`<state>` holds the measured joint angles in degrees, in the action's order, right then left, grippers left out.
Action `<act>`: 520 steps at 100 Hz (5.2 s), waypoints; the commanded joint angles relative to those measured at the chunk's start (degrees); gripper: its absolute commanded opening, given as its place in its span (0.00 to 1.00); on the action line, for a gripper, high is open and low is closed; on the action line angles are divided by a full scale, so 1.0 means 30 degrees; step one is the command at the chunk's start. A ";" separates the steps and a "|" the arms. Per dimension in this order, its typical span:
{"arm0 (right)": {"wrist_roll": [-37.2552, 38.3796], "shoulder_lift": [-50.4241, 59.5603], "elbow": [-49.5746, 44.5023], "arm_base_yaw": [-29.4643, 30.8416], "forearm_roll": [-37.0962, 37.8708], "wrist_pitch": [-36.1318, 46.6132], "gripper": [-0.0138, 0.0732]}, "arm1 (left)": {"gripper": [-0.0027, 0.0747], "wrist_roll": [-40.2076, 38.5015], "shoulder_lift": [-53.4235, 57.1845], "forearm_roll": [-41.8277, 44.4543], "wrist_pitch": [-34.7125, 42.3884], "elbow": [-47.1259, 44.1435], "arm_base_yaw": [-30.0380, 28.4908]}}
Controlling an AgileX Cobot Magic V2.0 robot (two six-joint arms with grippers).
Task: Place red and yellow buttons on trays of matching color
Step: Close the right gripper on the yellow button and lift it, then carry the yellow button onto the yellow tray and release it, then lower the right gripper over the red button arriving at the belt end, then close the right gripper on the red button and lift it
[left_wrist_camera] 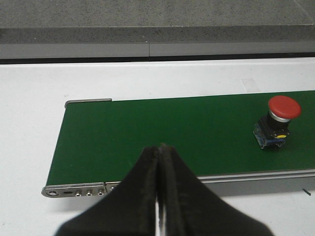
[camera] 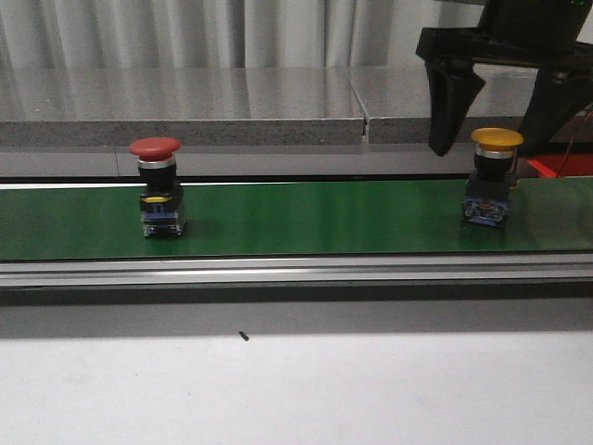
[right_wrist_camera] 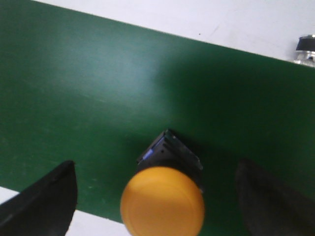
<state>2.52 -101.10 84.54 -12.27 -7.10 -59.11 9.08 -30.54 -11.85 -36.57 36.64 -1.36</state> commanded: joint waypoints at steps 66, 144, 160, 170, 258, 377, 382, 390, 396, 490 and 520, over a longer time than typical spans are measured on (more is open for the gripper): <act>0.1843 0.3454 0.0527 0.1718 0.1625 -0.0155 0.30 | 0.01 0.0015 -0.0041 -0.0400 0.1479 0.0509 0.0147; 0.2890 0.7646 -0.4529 1.4184 0.2810 0.0997 0.30 | 0.01 0.0015 -0.0041 -0.0400 0.1479 0.0509 0.0147; 0.2890 0.7286 -0.6402 1.5447 0.2689 0.2453 0.30 | 0.01 0.0015 -0.0041 -0.0400 0.1479 0.0509 0.0147; 0.2890 0.6880 -0.7298 1.5777 0.2366 0.3719 0.30 | 0.01 0.0015 -0.0041 -0.0400 0.1479 0.0509 0.0147; 0.2890 0.3260 -0.9027 1.5866 0.0606 0.8319 0.76 | 0.01 0.0015 -0.0041 -0.0400 0.1479 0.0509 0.0147; -0.2976 1.0050 -0.6846 0.4366 -0.1460 0.4302 0.76 | 0.01 0.0015 -0.0041 -0.0400 0.1479 0.0509 0.0147; -0.2273 0.9877 -0.6466 0.3839 -0.1460 0.4095 0.76 | 0.01 0.0015 -0.0041 -0.0400 0.1479 0.0509 0.0147; -0.1245 0.9392 -0.5811 0.3380 -0.1460 0.3461 0.76 | 0.01 0.0015 -0.0041 -0.0400 0.1479 0.0509 0.0147; -0.0839 0.8959 -0.5233 0.3029 -0.1413 0.2827 0.76 | 0.01 0.0015 -0.0041 -0.0400 0.1479 0.0509 0.0147; 0.0851 0.1889 -0.1507 0.2061 0.1519 0.1093 0.76 | 0.01 0.0015 -0.0041 -0.0400 0.1479 0.0509 0.0147; 0.0892 0.1614 -0.1414 0.2274 0.1682 0.1119 0.22 | 0.01 0.0015 -0.0041 -0.0400 0.1479 0.0509 0.0147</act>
<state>5.19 -98.68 78.34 -5.84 -2.60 -56.87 9.08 -30.54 -11.97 -36.57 36.64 -1.36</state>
